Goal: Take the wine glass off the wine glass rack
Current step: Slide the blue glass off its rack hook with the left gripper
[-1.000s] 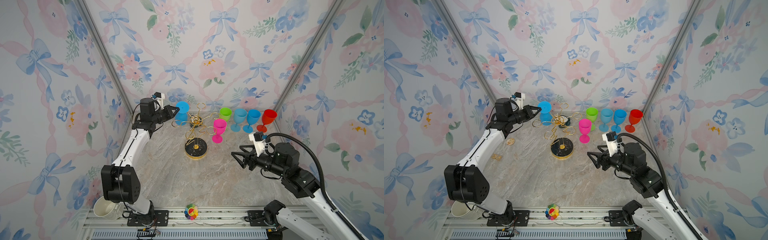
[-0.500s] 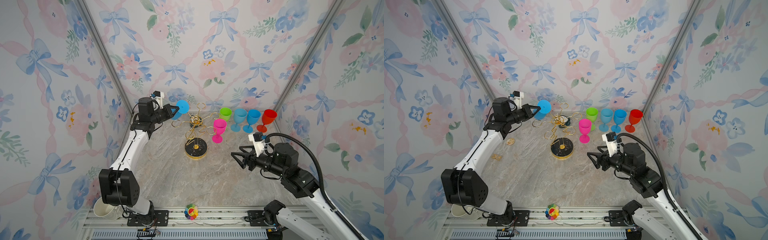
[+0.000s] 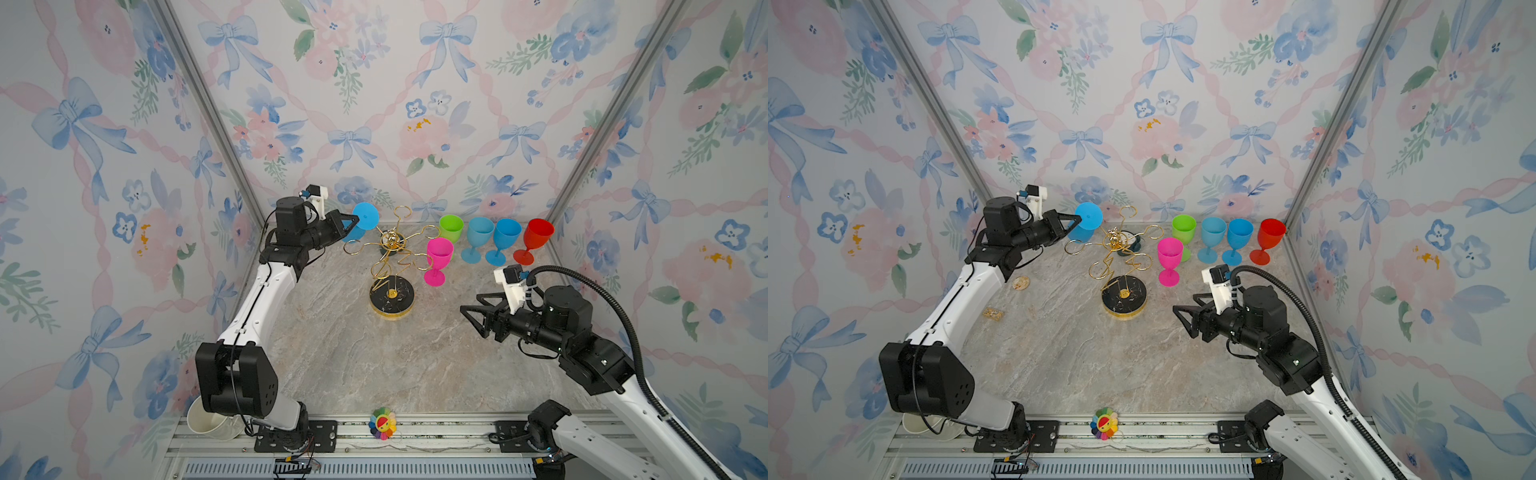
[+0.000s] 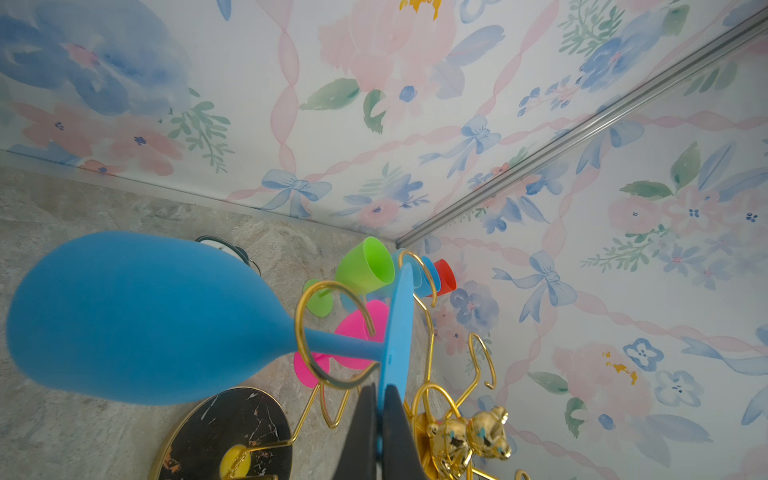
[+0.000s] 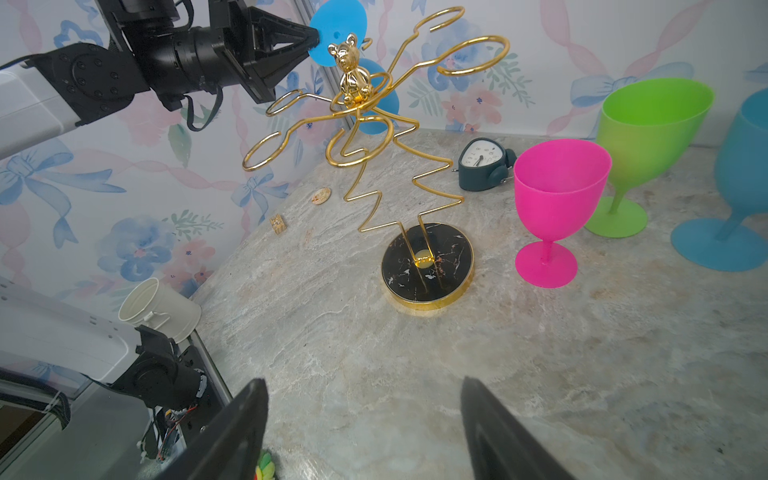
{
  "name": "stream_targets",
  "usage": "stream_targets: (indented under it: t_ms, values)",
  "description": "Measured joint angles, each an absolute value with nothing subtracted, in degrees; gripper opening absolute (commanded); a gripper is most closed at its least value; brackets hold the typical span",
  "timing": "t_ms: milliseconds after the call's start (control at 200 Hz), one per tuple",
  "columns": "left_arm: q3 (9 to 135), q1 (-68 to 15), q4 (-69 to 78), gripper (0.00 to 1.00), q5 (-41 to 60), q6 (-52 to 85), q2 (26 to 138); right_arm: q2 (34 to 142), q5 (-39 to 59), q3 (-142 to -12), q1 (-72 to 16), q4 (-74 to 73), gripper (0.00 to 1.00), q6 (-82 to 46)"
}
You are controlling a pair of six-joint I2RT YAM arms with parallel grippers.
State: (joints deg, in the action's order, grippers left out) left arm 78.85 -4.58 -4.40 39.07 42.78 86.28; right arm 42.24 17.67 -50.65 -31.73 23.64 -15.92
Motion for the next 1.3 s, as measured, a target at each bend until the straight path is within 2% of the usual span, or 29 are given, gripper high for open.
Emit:
stream_targets:
  t_ms: [1300]
  values:
    - [77.5,-10.3,-4.4,0.0,39.3,49.8,84.6,41.3,16.0,-48.4,-32.8,23.0,0.76,-17.2]
